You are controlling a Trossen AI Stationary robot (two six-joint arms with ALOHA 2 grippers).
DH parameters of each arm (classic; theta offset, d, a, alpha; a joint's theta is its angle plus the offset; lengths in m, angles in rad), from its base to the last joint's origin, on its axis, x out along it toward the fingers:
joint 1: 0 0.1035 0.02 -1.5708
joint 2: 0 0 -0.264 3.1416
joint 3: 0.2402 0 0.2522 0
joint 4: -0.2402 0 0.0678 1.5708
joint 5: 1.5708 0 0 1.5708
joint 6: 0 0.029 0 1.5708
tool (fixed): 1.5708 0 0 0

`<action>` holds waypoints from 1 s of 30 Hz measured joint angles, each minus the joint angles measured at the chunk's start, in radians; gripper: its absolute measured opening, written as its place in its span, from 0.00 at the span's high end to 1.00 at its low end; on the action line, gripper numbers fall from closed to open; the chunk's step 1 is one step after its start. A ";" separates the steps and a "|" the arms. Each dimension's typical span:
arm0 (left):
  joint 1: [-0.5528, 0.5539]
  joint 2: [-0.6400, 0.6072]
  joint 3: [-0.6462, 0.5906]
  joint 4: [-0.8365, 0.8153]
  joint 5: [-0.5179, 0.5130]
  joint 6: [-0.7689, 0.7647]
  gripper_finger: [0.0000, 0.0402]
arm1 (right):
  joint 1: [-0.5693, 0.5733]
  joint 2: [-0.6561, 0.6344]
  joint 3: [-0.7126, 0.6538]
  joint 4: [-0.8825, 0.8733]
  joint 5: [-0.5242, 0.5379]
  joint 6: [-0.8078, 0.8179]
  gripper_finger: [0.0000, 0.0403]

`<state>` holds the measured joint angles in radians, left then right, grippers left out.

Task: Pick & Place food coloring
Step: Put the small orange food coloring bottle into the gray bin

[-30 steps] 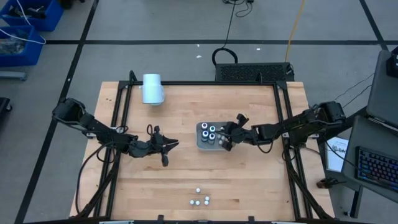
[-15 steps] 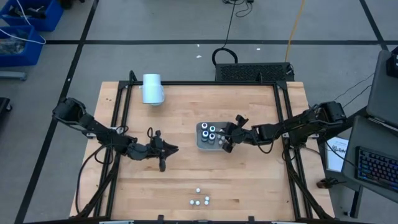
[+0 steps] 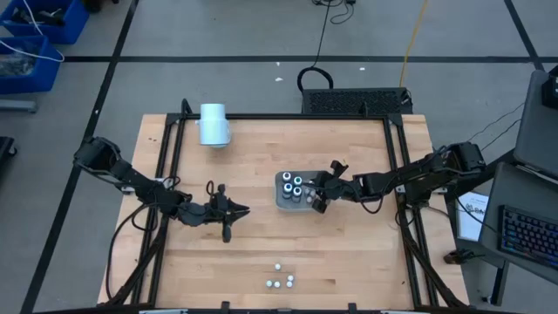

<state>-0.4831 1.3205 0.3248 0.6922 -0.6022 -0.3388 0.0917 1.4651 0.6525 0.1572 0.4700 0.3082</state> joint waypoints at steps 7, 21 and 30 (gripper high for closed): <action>0.000 0.000 0.000 0.013 -0.004 -0.002 0.87 | 0.000 0.000 0.000 -0.058 -0.012 -0.062 0.89; 0.000 0.000 0.000 0.015 -0.028 0.048 0.87 | -0.001 0.000 -0.005 -0.061 0.028 0.016 0.89; 0.038 0.000 0.000 0.016 -0.028 0.071 0.87 | 0.000 0.000 -0.006 -0.059 0.054 0.059 0.89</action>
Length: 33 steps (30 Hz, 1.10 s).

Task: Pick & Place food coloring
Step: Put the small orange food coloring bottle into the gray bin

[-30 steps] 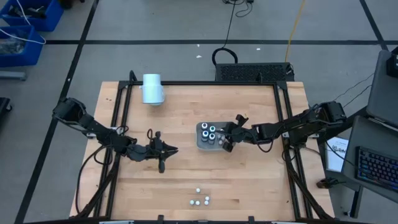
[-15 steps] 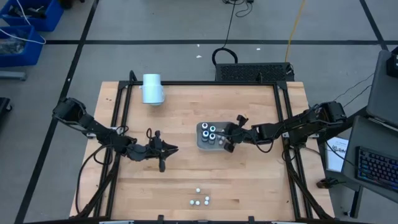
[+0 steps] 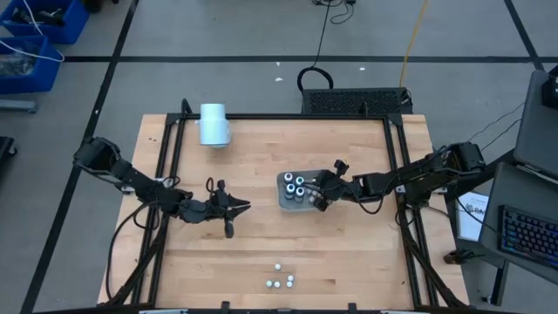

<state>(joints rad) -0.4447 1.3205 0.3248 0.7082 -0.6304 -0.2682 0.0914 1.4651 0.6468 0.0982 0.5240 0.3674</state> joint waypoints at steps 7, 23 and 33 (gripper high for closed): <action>0.026 0.000 0.000 0.021 0.000 -0.042 0.87 | 0.000 0.000 0.000 0.002 0.004 0.029 0.89; 0.022 0.000 0.000 0.263 0.212 0.157 0.87 | 0.040 0.001 0.000 0.024 0.035 -0.092 0.89; 0.026 -0.001 0.000 0.261 0.150 0.212 0.87 | 0.048 0.001 0.000 0.133 0.048 -0.147 0.89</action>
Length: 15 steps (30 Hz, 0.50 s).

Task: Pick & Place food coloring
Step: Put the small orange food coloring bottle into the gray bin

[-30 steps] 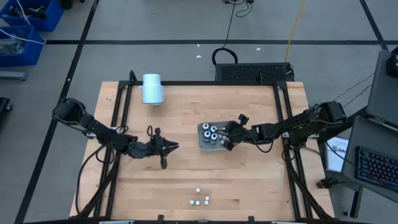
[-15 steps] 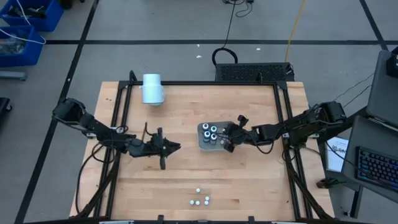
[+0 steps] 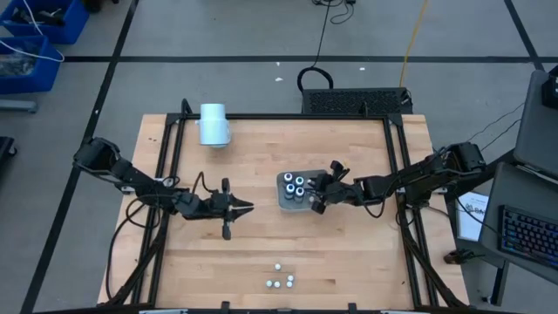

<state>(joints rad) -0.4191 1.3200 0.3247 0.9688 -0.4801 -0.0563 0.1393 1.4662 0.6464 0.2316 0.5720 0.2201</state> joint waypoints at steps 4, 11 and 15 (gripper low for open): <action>0.000 0.000 0.000 -0.011 0.000 0.000 0.87 | -0.002 0.000 0.000 0.054 -0.027 -0.015 0.89; 0.000 0.000 0.000 -0.034 -0.015 -0.002 0.87 | -0.013 0.022 0.000 0.086 -0.045 -0.019 0.89; 0.000 0.000 0.000 -0.037 -0.019 -0.009 0.87 | -0.032 0.058 -0.002 0.080 -0.045 0.000 0.89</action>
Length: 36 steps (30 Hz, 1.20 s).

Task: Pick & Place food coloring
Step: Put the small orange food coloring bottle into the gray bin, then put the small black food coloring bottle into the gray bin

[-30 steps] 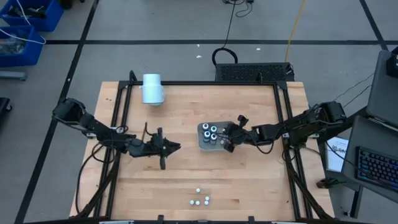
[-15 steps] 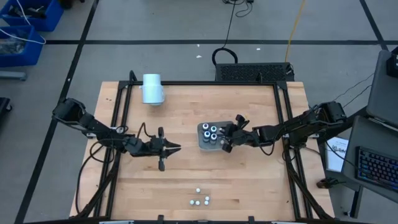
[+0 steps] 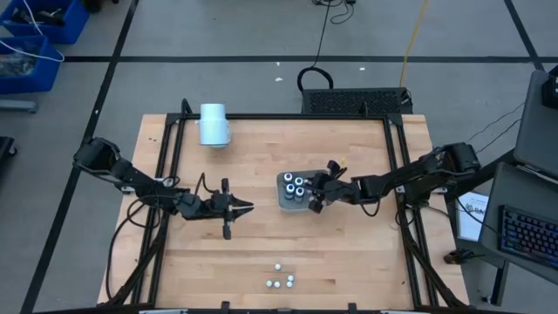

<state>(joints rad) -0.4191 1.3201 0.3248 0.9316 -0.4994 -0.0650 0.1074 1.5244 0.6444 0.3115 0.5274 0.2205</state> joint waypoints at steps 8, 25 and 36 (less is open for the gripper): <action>0.000 0.000 0.000 0.001 -0.001 -0.001 0.87 | -0.031 0.059 -0.068 0.123 0.048 0.026 0.89; 0.000 0.000 0.000 0.007 -0.006 -0.046 0.87 | -0.049 -0.008 -0.113 0.208 0.021 -0.042 0.64; -0.010 0.000 0.000 -0.004 0.004 -0.056 0.87 | 0.041 -0.400 -0.112 -0.063 0.021 -0.087 0.62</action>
<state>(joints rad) -0.4286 1.3201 0.3248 0.9276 -0.4950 -0.1206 0.1483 1.1244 0.5327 0.2481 0.5480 0.1333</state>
